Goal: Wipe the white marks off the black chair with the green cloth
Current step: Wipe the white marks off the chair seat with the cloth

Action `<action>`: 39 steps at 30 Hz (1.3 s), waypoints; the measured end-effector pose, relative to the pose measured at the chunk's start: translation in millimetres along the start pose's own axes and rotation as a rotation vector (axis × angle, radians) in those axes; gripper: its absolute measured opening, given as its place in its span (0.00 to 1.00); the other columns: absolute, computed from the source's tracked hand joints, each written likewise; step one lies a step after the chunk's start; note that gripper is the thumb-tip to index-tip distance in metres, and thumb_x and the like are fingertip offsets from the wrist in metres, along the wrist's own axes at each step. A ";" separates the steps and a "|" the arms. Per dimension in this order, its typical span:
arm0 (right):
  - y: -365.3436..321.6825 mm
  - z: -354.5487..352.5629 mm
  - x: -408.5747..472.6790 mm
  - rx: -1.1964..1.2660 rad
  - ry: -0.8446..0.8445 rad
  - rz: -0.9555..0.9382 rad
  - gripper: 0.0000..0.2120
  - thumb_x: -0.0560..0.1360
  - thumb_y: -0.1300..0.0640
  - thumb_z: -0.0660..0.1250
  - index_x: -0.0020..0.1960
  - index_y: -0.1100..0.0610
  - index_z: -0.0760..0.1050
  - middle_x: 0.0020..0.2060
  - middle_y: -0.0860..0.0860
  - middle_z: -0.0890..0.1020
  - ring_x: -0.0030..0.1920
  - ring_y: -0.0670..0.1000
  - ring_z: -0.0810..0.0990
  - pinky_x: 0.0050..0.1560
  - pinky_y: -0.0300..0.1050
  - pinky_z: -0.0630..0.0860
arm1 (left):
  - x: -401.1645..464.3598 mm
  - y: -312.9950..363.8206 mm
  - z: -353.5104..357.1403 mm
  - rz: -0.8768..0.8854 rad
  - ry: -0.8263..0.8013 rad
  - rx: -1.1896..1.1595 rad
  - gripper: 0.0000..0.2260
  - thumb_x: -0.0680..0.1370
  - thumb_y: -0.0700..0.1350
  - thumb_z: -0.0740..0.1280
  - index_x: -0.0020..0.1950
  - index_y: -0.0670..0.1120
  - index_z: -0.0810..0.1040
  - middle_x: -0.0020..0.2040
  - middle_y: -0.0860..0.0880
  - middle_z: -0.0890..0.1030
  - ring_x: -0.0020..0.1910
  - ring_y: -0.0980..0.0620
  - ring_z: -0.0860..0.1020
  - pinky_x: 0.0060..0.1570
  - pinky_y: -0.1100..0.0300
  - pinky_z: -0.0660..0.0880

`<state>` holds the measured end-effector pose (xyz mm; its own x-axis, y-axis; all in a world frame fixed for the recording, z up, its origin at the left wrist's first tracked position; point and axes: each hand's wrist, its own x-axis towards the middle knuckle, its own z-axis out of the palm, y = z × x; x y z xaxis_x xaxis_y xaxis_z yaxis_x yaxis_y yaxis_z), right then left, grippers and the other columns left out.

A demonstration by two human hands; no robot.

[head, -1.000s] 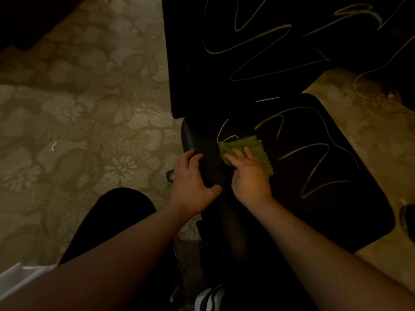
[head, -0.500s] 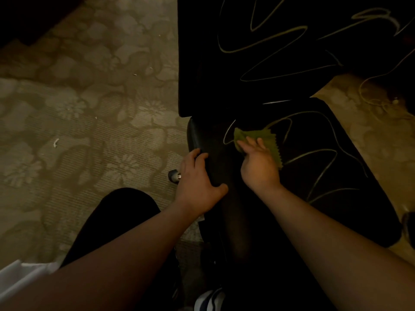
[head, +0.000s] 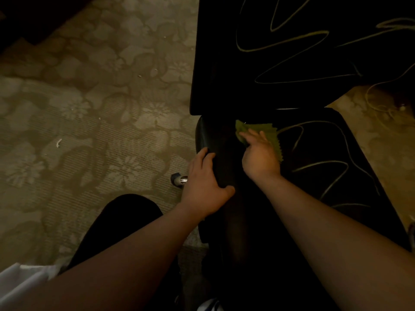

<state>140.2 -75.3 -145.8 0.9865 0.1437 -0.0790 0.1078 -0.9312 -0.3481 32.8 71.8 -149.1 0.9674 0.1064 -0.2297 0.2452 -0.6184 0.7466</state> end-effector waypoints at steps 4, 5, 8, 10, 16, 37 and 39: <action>-21.2 6.2 1.8 -0.018 -0.072 -0.217 0.27 0.77 0.68 0.58 0.73 0.50 0.71 0.76 0.49 0.68 0.79 0.56 0.58 0.78 0.53 0.57 | 7.2 -0.1 -0.7 0.002 0.001 -0.009 0.46 0.70 0.57 0.76 0.82 0.49 0.57 0.84 0.52 0.50 0.81 0.49 0.52 0.74 0.55 0.58; -25.6 5.4 0.4 0.002 -0.145 -0.324 0.27 0.78 0.69 0.57 0.72 0.50 0.72 0.76 0.50 0.68 0.79 0.55 0.58 0.79 0.51 0.53 | 8.5 0.1 -0.5 0.011 0.006 -0.019 0.46 0.70 0.56 0.76 0.82 0.49 0.58 0.84 0.51 0.51 0.81 0.49 0.53 0.75 0.54 0.58; -25.8 -4.2 6.8 0.037 -0.275 -0.457 0.26 0.79 0.69 0.56 0.72 0.49 0.73 0.76 0.49 0.67 0.80 0.52 0.56 0.79 0.47 0.48 | 10.4 0.9 0.2 0.025 0.013 -0.031 0.46 0.70 0.56 0.76 0.82 0.50 0.57 0.84 0.51 0.51 0.82 0.49 0.52 0.76 0.54 0.58; -16.9 -7.4 20.7 0.016 -0.241 -0.409 0.27 0.79 0.69 0.56 0.73 0.47 0.71 0.77 0.48 0.66 0.80 0.51 0.56 0.79 0.48 0.49 | 11.2 1.3 0.2 0.008 -0.013 -0.023 0.46 0.72 0.57 0.75 0.83 0.50 0.54 0.84 0.54 0.47 0.82 0.50 0.50 0.76 0.53 0.57; 17.9 -13.1 50.3 0.005 -0.099 -0.004 0.33 0.78 0.70 0.59 0.77 0.45 0.65 0.80 0.48 0.60 0.81 0.53 0.52 0.80 0.50 0.52 | 2.1 6.8 3.1 0.076 0.040 0.114 0.39 0.76 0.59 0.70 0.82 0.48 0.57 0.82 0.50 0.53 0.80 0.49 0.53 0.77 0.52 0.60; 57.2 -19.7 -94.7 -0.006 0.006 -0.053 0.26 0.77 0.69 0.57 0.73 0.53 0.72 0.74 0.53 0.71 0.77 0.58 0.63 0.77 0.57 0.60 | -43.9 15.6 41.1 0.297 -0.121 0.498 0.35 0.83 0.63 0.52 0.84 0.46 0.50 0.85 0.45 0.45 0.83 0.45 0.38 0.81 0.42 0.39; 46.1 -17.1 -116.9 0.020 -0.064 -0.149 0.27 0.78 0.68 0.57 0.74 0.52 0.70 0.75 0.51 0.69 0.79 0.55 0.60 0.78 0.57 0.57 | -55.6 15.1 52.6 0.319 -0.175 0.563 0.40 0.81 0.68 0.48 0.85 0.45 0.43 0.85 0.45 0.39 0.82 0.45 0.33 0.79 0.40 0.35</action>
<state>32.0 -140.8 -136.7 0.9497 0.3015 -0.0846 0.2491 -0.8912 -0.3792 -20.5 15.6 -157.9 0.9512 -0.2475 -0.1844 -0.1672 -0.9155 0.3660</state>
